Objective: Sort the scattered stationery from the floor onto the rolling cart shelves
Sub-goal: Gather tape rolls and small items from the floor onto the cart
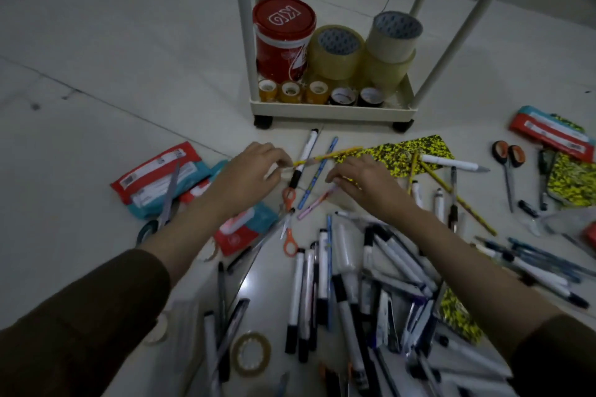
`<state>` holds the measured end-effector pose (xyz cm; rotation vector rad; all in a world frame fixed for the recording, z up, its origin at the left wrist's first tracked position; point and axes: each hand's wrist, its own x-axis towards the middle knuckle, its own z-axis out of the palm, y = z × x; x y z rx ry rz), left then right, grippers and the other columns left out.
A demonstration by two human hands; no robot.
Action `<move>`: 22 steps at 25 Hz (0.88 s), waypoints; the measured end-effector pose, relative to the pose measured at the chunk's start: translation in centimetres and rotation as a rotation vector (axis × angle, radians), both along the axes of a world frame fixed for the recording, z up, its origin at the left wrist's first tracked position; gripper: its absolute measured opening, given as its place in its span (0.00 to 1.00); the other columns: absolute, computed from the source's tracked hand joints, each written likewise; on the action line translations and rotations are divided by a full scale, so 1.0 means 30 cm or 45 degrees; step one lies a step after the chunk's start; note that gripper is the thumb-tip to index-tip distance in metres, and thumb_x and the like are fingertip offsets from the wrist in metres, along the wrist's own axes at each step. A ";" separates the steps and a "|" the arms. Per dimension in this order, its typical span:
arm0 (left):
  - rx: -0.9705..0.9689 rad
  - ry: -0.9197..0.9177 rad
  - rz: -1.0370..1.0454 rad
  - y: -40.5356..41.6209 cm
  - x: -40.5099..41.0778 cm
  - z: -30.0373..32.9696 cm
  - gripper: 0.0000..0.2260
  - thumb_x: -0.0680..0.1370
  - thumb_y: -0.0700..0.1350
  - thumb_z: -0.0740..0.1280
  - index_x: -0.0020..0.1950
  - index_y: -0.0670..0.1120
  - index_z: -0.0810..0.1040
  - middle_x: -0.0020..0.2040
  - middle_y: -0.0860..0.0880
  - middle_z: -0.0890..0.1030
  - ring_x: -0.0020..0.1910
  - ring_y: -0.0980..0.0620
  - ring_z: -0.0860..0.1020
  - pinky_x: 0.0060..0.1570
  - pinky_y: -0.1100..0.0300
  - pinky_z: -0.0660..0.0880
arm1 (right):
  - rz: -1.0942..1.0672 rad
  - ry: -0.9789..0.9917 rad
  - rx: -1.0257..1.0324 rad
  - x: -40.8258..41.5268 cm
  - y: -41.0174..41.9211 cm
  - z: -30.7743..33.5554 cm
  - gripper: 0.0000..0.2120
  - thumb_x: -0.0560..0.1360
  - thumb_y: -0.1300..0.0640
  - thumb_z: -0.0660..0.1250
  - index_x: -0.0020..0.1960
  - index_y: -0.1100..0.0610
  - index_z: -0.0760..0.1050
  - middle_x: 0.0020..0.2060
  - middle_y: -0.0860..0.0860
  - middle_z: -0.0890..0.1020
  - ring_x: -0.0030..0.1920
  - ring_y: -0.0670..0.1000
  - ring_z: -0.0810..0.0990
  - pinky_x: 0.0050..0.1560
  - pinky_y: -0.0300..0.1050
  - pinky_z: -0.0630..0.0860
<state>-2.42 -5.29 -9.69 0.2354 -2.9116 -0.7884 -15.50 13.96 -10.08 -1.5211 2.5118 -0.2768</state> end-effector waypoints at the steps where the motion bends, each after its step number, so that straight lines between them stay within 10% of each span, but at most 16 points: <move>1: -0.022 -0.065 -0.031 0.014 0.040 0.002 0.11 0.78 0.40 0.61 0.59 0.45 0.76 0.54 0.46 0.78 0.56 0.48 0.71 0.52 0.60 0.66 | 0.075 -0.086 0.038 0.038 0.013 -0.005 0.11 0.79 0.55 0.59 0.56 0.54 0.78 0.53 0.53 0.79 0.56 0.57 0.74 0.55 0.52 0.69; 8: -0.233 -0.308 -0.047 0.051 0.365 0.001 0.09 0.77 0.45 0.63 0.55 0.45 0.78 0.52 0.46 0.80 0.53 0.46 0.75 0.48 0.54 0.72 | 0.365 -0.383 0.051 0.314 0.040 -0.024 0.10 0.77 0.59 0.61 0.55 0.54 0.78 0.53 0.51 0.80 0.54 0.53 0.74 0.55 0.50 0.70; 17: -0.284 -0.369 0.244 -0.011 0.610 0.022 0.09 0.79 0.47 0.61 0.56 0.48 0.77 0.54 0.48 0.78 0.53 0.50 0.74 0.47 0.56 0.73 | 0.782 -0.188 0.332 0.581 -0.087 -0.105 0.14 0.72 0.41 0.65 0.49 0.50 0.72 0.46 0.47 0.78 0.49 0.50 0.72 0.50 0.48 0.65; 22: -0.257 -0.397 0.304 -0.013 0.633 0.005 0.10 0.79 0.47 0.62 0.58 0.48 0.77 0.56 0.49 0.78 0.54 0.51 0.74 0.48 0.58 0.73 | 0.785 -0.226 0.289 0.569 -0.101 -0.134 0.05 0.71 0.51 0.63 0.43 0.50 0.68 0.39 0.45 0.73 0.43 0.49 0.70 0.45 0.46 0.62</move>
